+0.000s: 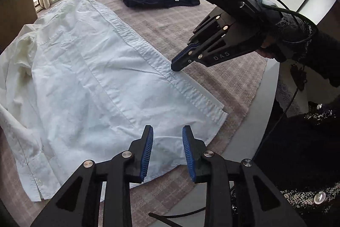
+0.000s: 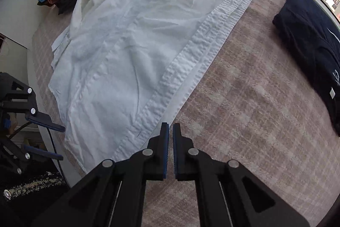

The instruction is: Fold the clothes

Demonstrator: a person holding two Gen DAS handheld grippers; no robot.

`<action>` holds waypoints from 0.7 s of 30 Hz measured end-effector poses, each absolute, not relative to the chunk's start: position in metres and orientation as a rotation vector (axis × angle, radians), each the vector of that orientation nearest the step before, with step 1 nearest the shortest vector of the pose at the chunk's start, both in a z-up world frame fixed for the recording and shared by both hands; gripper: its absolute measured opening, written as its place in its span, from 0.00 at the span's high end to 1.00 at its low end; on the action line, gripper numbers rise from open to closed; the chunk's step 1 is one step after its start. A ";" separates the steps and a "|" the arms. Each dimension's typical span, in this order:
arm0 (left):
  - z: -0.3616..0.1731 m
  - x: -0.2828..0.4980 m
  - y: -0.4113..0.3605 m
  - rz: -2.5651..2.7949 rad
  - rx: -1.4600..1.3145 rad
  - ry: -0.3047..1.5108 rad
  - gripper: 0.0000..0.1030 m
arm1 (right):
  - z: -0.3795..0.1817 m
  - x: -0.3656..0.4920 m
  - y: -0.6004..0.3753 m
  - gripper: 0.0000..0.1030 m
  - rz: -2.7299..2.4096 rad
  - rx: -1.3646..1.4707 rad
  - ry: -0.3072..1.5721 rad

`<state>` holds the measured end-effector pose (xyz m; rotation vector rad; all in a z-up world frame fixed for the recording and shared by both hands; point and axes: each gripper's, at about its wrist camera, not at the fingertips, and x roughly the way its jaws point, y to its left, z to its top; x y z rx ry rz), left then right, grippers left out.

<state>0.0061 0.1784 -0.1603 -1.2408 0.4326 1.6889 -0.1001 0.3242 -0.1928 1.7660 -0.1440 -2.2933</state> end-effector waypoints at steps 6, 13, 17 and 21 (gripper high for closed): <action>-0.168 0.046 0.239 1.564 -1.203 0.488 0.65 | -0.169 -0.201 0.404 0.61 -2.497 1.653 -0.425; -0.186 0.048 0.254 1.598 -1.286 0.522 0.65 | -0.164 -0.304 0.474 0.61 -2.558 1.538 -0.591; -0.177 0.027 0.246 1.677 -1.343 0.398 0.65 | -0.174 -0.355 0.485 0.61 -2.557 1.558 -0.604; -0.176 0.014 0.245 1.731 -1.381 0.354 0.65 | -0.184 -0.381 0.484 0.61 -2.522 1.563 -0.591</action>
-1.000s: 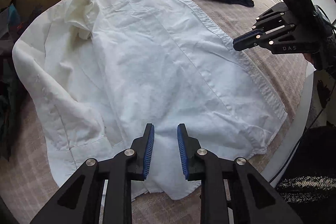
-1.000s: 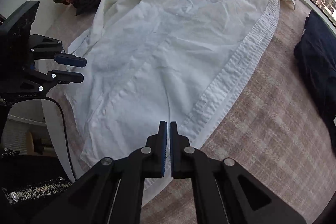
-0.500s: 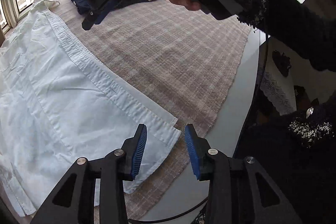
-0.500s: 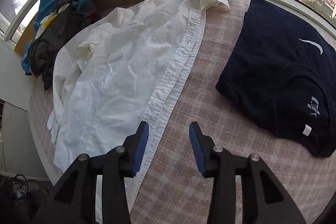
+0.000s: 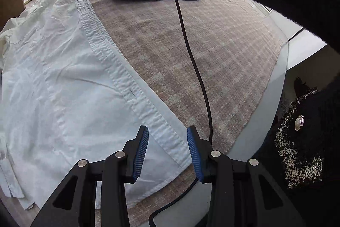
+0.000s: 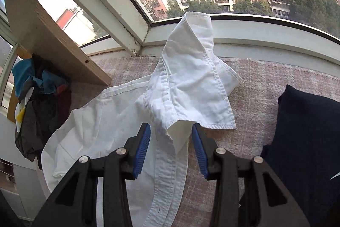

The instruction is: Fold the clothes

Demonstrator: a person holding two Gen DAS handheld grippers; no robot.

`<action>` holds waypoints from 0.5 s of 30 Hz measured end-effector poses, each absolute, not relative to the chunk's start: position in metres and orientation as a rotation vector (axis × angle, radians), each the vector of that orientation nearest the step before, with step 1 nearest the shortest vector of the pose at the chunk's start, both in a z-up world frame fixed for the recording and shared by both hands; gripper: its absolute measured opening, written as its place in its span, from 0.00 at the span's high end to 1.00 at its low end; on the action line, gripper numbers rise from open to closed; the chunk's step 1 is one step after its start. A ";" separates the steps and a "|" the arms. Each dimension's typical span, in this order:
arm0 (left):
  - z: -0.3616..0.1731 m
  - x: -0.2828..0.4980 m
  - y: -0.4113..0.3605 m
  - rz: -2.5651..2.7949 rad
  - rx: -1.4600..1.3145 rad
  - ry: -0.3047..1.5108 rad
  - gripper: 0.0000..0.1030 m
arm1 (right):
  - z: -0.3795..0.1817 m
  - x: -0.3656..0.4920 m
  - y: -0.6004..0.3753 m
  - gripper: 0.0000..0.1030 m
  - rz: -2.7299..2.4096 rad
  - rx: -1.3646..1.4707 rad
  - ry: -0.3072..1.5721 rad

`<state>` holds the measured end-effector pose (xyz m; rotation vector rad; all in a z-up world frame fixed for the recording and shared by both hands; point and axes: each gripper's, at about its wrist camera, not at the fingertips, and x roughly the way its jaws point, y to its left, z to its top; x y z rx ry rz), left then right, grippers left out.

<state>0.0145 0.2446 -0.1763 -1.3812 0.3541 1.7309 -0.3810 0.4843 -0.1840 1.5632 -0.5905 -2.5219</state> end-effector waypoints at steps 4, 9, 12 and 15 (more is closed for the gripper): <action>-0.182 0.013 0.249 1.743 -1.421 0.323 0.65 | -0.184 -0.382 0.484 0.74 -2.529 1.537 -0.572; -0.186 0.012 0.249 1.746 -1.448 0.314 0.65 | -0.168 -0.374 0.472 0.94 -2.563 1.479 -0.354; -0.187 0.012 0.247 1.742 -1.462 0.306 0.65 | -0.160 -0.374 0.469 0.95 -2.595 1.469 -0.253; -0.188 0.015 0.245 1.732 -1.474 0.305 0.65 | -0.155 -0.377 0.470 0.96 -2.643 1.454 -0.185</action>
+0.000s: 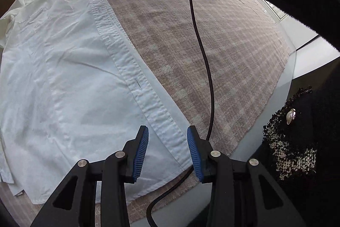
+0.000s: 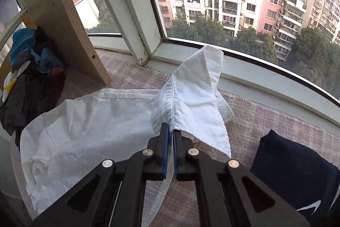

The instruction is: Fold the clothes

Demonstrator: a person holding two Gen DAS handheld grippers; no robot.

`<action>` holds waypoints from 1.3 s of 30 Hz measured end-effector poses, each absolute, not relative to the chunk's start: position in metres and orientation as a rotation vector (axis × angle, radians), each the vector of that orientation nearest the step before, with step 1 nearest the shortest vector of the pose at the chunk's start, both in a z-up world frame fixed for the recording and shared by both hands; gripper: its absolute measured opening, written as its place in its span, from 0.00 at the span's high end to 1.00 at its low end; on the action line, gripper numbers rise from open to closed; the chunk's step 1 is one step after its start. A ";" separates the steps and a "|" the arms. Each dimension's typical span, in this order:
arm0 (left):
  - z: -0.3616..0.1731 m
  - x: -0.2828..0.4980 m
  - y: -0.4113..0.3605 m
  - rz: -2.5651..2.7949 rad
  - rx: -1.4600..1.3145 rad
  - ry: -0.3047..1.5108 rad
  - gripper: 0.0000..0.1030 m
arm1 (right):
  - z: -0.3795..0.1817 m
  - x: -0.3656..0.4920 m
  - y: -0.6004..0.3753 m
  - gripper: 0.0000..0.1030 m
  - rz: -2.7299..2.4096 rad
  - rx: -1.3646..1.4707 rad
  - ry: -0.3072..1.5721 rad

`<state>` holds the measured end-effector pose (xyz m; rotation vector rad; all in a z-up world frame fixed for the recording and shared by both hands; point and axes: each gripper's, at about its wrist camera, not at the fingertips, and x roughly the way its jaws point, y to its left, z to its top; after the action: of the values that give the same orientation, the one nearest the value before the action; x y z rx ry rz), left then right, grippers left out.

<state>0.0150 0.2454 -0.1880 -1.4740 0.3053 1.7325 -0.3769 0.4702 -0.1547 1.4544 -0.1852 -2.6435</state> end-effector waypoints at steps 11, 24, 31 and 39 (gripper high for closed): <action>-0.186 0.022 0.237 1.702 -1.496 0.338 0.65 | -0.170 -0.388 0.464 0.96 -2.731 1.508 0.034; -0.204 0.020 0.249 1.624 -1.487 0.325 0.64 | -0.166 -0.396 0.439 0.96 -2.780 1.482 0.297; -0.211 0.011 0.248 1.570 -1.473 0.178 0.69 | -0.169 -0.390 0.439 0.96 -2.752 1.502 0.322; -0.182 0.006 0.229 1.652 -1.430 0.161 0.69 | -0.141 -0.312 0.454 0.88 -2.763 1.531 0.378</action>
<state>0.0055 0.2290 -0.1823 -1.4297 0.1606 1.6524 -0.3121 0.4541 -0.1413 1.5311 0.3784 -2.7626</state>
